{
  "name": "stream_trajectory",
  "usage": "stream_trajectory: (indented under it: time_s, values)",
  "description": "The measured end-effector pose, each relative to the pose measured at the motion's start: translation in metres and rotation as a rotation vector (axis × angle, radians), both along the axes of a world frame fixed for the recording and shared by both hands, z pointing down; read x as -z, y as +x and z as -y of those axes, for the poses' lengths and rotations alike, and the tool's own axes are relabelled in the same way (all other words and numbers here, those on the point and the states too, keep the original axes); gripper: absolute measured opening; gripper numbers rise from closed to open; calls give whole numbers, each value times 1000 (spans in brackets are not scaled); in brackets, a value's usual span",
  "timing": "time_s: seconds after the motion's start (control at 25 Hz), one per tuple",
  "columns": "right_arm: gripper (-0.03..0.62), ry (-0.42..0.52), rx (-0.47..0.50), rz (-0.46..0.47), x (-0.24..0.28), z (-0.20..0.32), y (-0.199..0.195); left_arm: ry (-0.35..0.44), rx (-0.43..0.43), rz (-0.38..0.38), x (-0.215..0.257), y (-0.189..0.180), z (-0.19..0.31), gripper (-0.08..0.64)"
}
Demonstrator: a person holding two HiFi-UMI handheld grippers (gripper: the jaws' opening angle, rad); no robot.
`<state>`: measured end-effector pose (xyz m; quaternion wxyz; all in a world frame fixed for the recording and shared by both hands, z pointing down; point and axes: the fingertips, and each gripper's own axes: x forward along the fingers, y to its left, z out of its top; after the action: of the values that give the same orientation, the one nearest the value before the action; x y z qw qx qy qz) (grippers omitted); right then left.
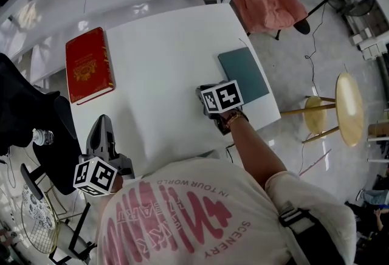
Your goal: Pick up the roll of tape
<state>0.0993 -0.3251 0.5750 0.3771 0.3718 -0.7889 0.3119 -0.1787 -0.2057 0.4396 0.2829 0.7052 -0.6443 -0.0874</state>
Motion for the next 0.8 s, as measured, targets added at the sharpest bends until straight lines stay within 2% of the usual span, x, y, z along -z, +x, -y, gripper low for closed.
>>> stream_trajectory:
  time_s: [0.2,0.48,0.8]
  values:
    - [153,-23,38,-8,-5,-9,-6,-1,4,-7,1,2,-5,25]
    - [170,-14,51,-49,-6,-5,-7,1,23,-19,1,4,-11,25]
    - [196,-58,99,-102,-4,-10,-5,18,40,-12,9,3,-19,25]
